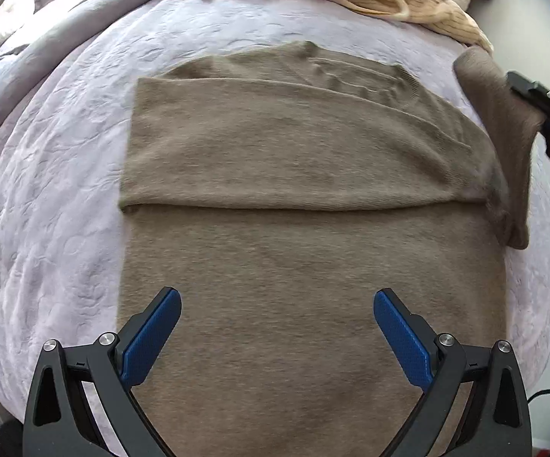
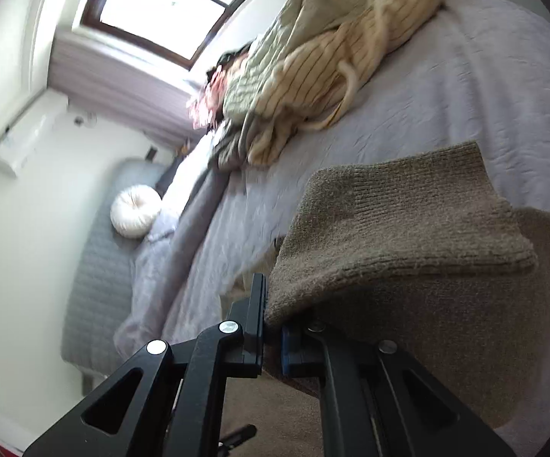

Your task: Fold small clothes

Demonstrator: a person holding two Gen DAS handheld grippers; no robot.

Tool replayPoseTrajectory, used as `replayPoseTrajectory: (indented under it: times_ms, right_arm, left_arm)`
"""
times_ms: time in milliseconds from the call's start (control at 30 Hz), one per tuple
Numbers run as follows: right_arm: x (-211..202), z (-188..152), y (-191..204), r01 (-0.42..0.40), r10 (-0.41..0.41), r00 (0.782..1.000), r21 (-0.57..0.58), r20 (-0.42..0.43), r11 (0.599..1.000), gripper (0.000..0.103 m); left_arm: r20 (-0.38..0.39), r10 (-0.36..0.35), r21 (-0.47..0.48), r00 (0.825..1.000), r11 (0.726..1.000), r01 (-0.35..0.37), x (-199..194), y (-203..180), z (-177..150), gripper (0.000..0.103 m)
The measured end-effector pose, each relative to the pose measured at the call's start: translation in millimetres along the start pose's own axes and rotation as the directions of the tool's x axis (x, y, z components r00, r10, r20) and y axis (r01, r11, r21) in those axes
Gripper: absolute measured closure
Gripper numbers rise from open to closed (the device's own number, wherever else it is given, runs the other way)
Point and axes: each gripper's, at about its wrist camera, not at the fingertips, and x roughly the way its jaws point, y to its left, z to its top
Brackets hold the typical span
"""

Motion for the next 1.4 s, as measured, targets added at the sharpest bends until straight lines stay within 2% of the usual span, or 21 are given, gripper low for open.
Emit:
replayPoseTrajectory:
  times_ms: [67,133,200,267,333,400,467,533,600,633,700,767,833,867,900,967,1033,1167,1267,1300,1400]
  right_arm:
    - [47,-19,6,0.060,-0.063,0.992,-0.033,-0.109,0.998,0.092]
    - [95,-38,3,0.153,-0.155,0.961,-0.026,-0.228,0.988,0.092]
    - [116,-45,-14,0.220,-0.204,0.939,0.027,-0.277,0.975,0.092]
    - [112,-49,-26,0.219,-0.181,0.952,0.133,-0.248,0.967,0.089]
    - [96,-49,-31,0.207,-0.167,0.969,0.230,-0.181,0.951,0.072]
    - [88,-38,-35,0.171,-0.142,0.983,0.298,-0.115,0.939,0.069]
    - [90,-25,-32,0.162,-0.138,0.986,0.310,-0.098,0.937,0.073]
    - [103,-13,-7,0.168,-0.148,0.982,0.201,-0.114,0.965,0.092]
    - [123,-15,28,0.176,-0.171,0.974,0.024,-0.149,0.984,0.092]
    - [133,-20,45,0.182,-0.190,0.967,-0.062,-0.170,0.981,0.092]
    - [155,-37,75,0.193,-0.243,0.947,-0.234,-0.209,0.953,0.092]
    - [175,-58,92,0.211,-0.312,0.916,-0.359,-0.252,0.909,0.091]
    - [194,-77,100,0.253,-0.410,0.867,-0.459,-0.284,0.852,0.085]
    - [196,-85,99,0.258,-0.431,0.853,-0.480,-0.294,0.839,0.085]
    - [196,-91,99,0.255,-0.436,0.848,-0.490,-0.301,0.834,0.080]
    - [185,-96,93,0.243,-0.412,0.857,-0.463,-0.309,0.852,0.069]
    - [166,-98,79,0.236,-0.367,0.871,-0.379,-0.325,0.895,0.055]
    - [113,-102,30,0.271,-0.312,0.895,-0.166,-0.319,0.948,0.055]
    - [77,-108,-4,0.284,-0.268,0.918,0.014,-0.292,0.959,0.055]
    - [64,-110,-16,0.284,-0.254,0.927,0.072,-0.277,0.956,0.055]
    - [32,-115,-45,0.265,-0.218,0.949,0.203,-0.228,0.943,0.055]
  left_arm:
    - [0.003,0.010,-0.038,1.000,0.999,-0.010,2,23,-2,0.002]
    - [0.002,0.021,-0.068,1.000,0.997,-0.021,2,45,-7,0.002]
    - [0.000,0.027,-0.094,1.000,0.995,-0.027,3,64,-12,0.002]
    - [-0.001,0.026,-0.121,1.000,0.992,-0.026,4,80,-18,0.002]
    - [-0.002,0.020,-0.144,1.000,0.989,-0.020,5,95,-25,0.002]
    - [-0.002,0.016,-0.157,1.000,0.987,-0.016,6,107,-29,0.002]
    - [-0.002,0.011,-0.167,1.000,0.986,-0.011,6,116,-33,0.002]
    - [0.004,0.004,-0.182,1.000,0.983,-0.004,4,124,-35,0.002]
    - [0.015,0.001,-0.197,1.000,0.980,0.002,1,132,-36,0.002]
    - [0.020,-0.001,-0.205,1.000,0.979,0.005,-1,135,-36,0.002]
    - [0.030,-0.009,-0.222,0.999,0.975,0.016,-4,143,-35,0.002]
    - [0.040,-0.021,-0.236,0.999,0.971,0.030,-7,146,-33,0.002]
    - [0.050,-0.040,-0.244,0.998,0.969,0.051,-9,149,-30,0.002]
    - [0.055,-0.050,-0.244,0.997,0.968,0.062,-10,149,-28,0.002]
    - [0.059,-0.062,-0.241,0.996,0.968,0.075,-10,148,-25,0.002]
    - [0.068,-0.104,-0.238,0.992,0.964,0.117,-5,140,-13,0.002]
    - [0.080,-0.173,-0.232,0.982,0.954,0.188,-2,130,-2,0.002]
    - [0.095,-0.288,-0.207,0.953,0.931,0.302,15,102,31,0.002]
    - [0.092,-0.357,-0.210,0.930,0.906,0.369,29,82,54,0.002]
    - [0.091,-0.367,-0.212,0.926,0.901,0.378,34,77,61,0.002]
    - [0.081,-0.360,-0.219,0.930,0.903,0.368,46,69,75,0.002]
